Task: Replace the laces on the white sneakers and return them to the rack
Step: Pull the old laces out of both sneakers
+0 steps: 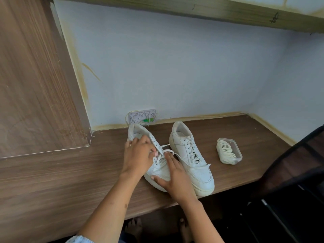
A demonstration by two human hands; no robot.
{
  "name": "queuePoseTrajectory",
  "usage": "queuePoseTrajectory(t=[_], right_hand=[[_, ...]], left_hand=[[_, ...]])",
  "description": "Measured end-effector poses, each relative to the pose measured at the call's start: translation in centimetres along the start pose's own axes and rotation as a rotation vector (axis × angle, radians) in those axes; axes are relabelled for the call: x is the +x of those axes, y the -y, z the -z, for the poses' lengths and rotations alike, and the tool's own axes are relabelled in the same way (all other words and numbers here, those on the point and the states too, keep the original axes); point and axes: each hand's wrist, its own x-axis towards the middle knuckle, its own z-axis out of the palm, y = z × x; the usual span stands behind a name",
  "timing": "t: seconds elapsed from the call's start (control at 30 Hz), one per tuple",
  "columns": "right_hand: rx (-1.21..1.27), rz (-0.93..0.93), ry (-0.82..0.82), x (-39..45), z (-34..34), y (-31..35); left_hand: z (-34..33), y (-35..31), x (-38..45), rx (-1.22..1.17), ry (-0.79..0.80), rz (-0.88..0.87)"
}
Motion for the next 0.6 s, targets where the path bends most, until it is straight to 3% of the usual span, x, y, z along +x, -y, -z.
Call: queuePoseTrajectory(t=[0.07, 0.17, 0.3, 0.37, 0.43, 0.6], right_hand=[[-0.065, -0.002, -0.044, -0.4, -0.5, 0.3], [-0.081, -0.016, -0.070, -0.6, -0.7, 0.7], [-0.066, -0.014, -0.080, -0.6, -0.8, 0.7], [-0.068, -0.011, -0.083, -0.6, -0.8, 0.7], [-0.052, -0.014, -0.080, -0.6, -0.7, 0.7], [0.103, -0.044, -0.122, -0.7, -0.6, 1.3]], left_hand=[[0.7, 0.2, 0.3, 0.032, -0.034, 0.024], [2.4, 2.0, 0.2, 0.092, -0.049, 0.209], [3.2, 4.7, -0.9, 0.257, 0.301, 0.609], [2.8, 5.6, -1.2, 0.241, 0.438, 0.722], [2.5, 5.8, -1.2, 0.152, 0.461, 0.671], [1.9, 2.7, -1.0, -0.286, 0.200, 0.157]])
